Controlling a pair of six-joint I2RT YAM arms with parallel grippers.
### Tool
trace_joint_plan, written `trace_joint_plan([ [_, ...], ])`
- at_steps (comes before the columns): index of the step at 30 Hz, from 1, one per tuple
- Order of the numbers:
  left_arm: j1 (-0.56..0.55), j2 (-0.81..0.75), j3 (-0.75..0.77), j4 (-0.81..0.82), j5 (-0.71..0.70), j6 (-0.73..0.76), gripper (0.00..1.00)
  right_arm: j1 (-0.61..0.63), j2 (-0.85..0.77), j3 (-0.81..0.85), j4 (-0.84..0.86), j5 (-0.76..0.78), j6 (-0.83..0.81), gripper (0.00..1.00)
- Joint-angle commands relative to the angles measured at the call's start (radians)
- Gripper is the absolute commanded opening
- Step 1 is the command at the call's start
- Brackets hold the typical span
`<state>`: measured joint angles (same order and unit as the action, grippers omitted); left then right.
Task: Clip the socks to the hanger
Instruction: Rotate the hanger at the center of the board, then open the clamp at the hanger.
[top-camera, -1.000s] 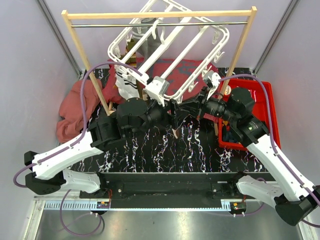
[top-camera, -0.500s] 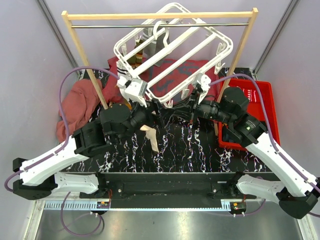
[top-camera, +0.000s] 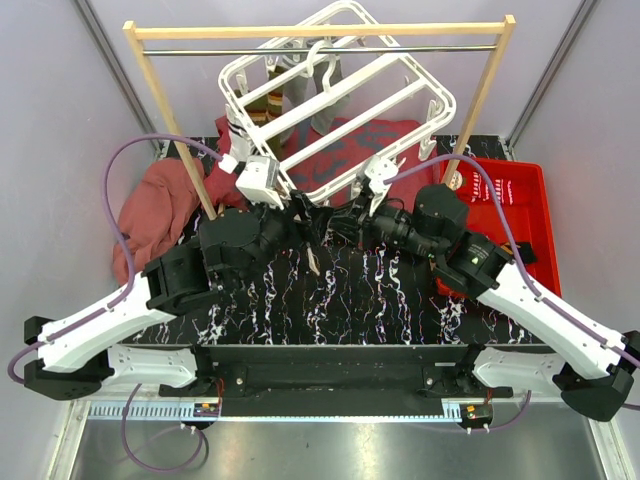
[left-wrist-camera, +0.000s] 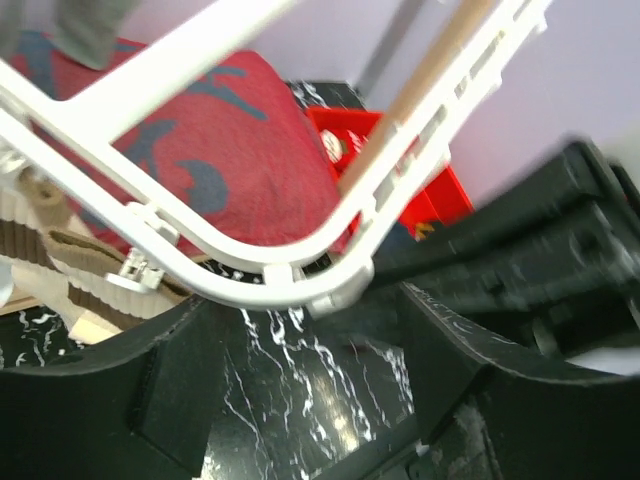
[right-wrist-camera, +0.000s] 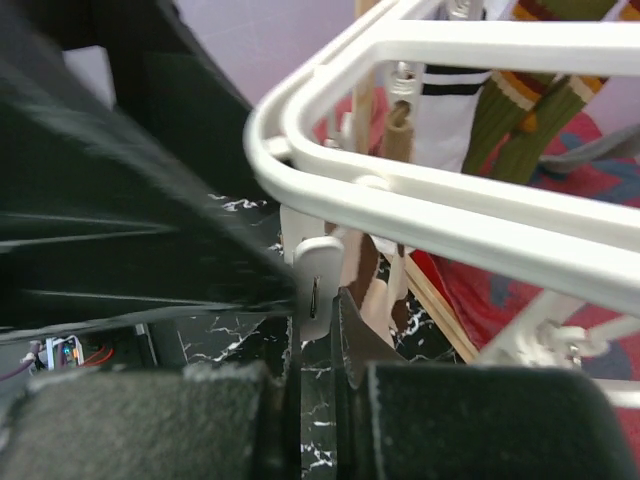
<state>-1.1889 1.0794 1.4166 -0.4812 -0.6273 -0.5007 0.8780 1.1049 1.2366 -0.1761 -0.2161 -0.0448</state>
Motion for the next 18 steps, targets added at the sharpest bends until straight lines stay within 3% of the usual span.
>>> trace_joint_plan([
  [1, 0.008, 0.002, -0.014, 0.193, -0.137, 0.004, 0.65, 0.073, 0.013, -0.031, -0.005, -0.034, -0.007, 0.00],
  [8, 0.008, 0.037, -0.021, 0.242, -0.137, 0.034, 0.58, 0.081, 0.006, -0.063, 0.046, -0.039, 0.022, 0.00],
  [13, 0.008, 0.051, -0.015, 0.266, -0.127, 0.054, 0.42, 0.087, 0.023, -0.069, 0.043, -0.022, 0.017, 0.00],
  [18, 0.009, 0.079, -0.001, 0.263, -0.107, 0.057, 0.21, 0.091, 0.032, -0.077, 0.041, 0.010, 0.014, 0.00],
])
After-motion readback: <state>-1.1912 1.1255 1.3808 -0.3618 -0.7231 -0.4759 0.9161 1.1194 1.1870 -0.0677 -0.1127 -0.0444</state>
